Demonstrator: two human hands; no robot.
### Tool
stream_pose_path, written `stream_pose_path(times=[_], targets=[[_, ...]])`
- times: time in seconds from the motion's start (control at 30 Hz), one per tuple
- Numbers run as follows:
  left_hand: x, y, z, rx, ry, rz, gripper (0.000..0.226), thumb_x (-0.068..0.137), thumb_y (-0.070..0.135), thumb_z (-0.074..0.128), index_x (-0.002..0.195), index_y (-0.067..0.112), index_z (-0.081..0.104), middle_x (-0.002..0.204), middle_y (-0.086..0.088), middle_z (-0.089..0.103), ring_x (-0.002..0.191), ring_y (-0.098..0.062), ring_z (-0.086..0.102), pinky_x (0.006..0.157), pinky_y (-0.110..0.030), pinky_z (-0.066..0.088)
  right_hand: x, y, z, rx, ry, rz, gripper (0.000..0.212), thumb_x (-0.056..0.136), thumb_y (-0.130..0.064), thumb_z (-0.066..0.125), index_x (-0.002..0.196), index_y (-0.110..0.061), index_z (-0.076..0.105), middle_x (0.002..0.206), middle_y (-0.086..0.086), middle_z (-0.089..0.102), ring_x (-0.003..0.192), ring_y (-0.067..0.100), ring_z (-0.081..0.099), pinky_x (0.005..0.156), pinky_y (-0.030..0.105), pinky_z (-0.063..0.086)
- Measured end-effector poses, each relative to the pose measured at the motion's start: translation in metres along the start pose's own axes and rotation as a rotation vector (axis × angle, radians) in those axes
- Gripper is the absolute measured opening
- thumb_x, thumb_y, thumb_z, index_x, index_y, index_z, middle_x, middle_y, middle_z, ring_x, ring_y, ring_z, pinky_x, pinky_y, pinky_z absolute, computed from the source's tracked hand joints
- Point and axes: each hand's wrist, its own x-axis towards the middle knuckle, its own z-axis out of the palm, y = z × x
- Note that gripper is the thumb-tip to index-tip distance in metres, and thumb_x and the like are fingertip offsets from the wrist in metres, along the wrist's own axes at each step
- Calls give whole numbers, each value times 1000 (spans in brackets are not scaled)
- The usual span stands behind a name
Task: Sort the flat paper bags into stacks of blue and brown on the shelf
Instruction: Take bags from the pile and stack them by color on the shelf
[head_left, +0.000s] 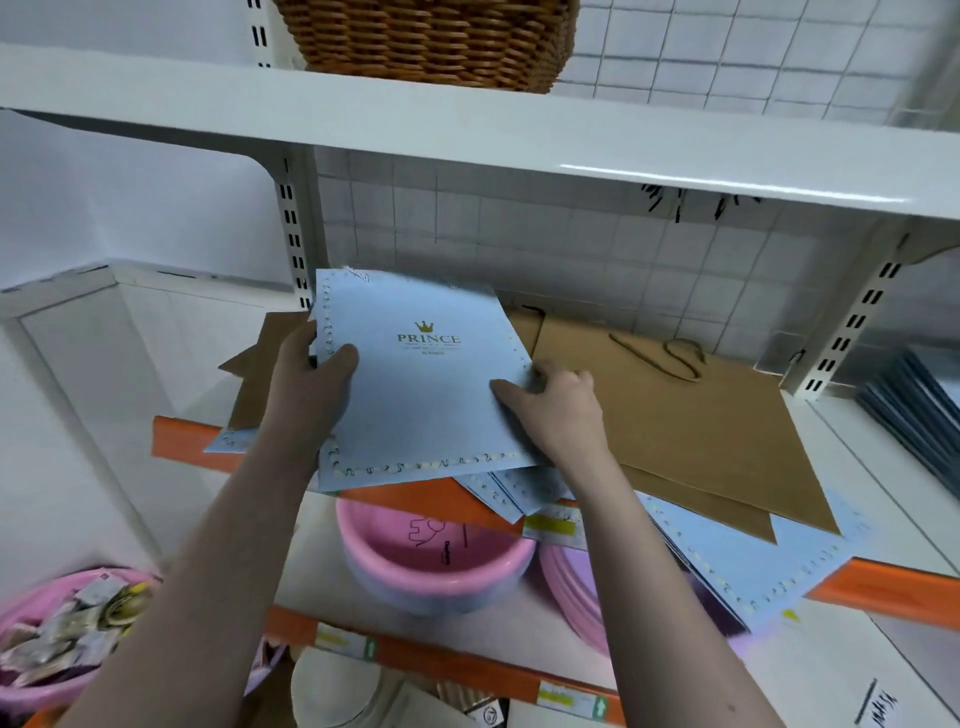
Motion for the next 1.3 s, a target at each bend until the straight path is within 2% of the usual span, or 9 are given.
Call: stream_pose_path(times=[0.17, 0.3, 0.4, 0.47, 0.63, 0.77, 0.9, 1.07, 1.3], targets=[[-17, 2, -5, 172, -12, -54, 16, 89, 12, 55, 102, 11, 64, 78, 7, 60, 64, -6, 56, 50, -21, 38, -31, 6, -7, -72, 138, -10, 51, 84, -51, 58, 118, -12, 57, 116, 11, 57, 103, 33, 55, 76, 31, 37], [-36, 7, 2, 356, -3, -59, 17, 84, 19, 62, 88, 3, 57, 76, -4, 56, 72, -24, 53, 54, -26, 35, -58, 17, -27, -111, 166, -29, 51, 86, -49, 57, 122, -14, 53, 118, 9, 52, 106, 34, 54, 81, 34, 40], [-56, 18, 20, 540, -3, -53, 26, 82, 25, 62, 79, 6, 43, 72, -3, 42, 66, -18, 40, 52, -29, 28, -79, 36, -49, -109, 192, -41, 49, 87, -47, 56, 124, -15, 52, 117, 8, 50, 104, 33, 54, 80, 34, 41], [-75, 26, 40, 599, -7, -29, 30, 81, 28, 62, 81, 6, 42, 82, -8, 44, 70, -21, 39, 57, -30, 29, -94, 54, -68, -108, 207, -33, 48, 88, -46, 55, 124, -16, 52, 116, 7, 50, 103, 33, 54, 78, 33, 40], [-145, 49, 111, 568, -62, 16, 37, 80, 30, 66, 90, 2, 43, 104, -24, 49, 86, -34, 48, 68, -37, 37, -136, 117, -132, -139, 275, -3, 41, 88, -42, 56, 118, -14, 53, 110, 9, 51, 100, 34, 54, 75, 34, 38], [-217, 72, 175, 493, -119, 72, 43, 81, 27, 68, 109, 0, 50, 109, -17, 46, 95, -31, 45, 72, -28, 28, -175, 180, -192, -144, 318, 75, 35, 87, -39, 56, 108, -12, 53, 106, 9, 50, 99, 34, 53, 71, 33, 35], [-280, 89, 240, 474, -228, 97, 52, 80, 29, 69, 119, 1, 48, 112, -15, 45, 107, -32, 47, 83, -34, 37, -217, 243, -249, -140, 356, 150, 34, 87, -37, 57, 108, -10, 52, 110, 11, 50, 105, 34, 49, 73, 35, 33], [-336, 105, 310, 470, -337, 123, 51, 78, 29, 71, 110, -3, 46, 110, -18, 46, 109, -36, 45, 87, -38, 36, -249, 307, -305, -162, 419, 221, 33, 86, -34, 58, 104, -8, 52, 106, 12, 53, 103, 33, 50, 72, 35, 32], [-360, 130, 399, 519, -432, 225, 57, 80, 32, 68, 119, -2, 44, 118, -19, 46, 114, -35, 43, 96, -38, 36, -247, 369, -356, -184, 545, 294, 38, 85, -36, 60, 107, -5, 52, 104, 14, 52, 98, 35, 52, 75, 37, 37]])
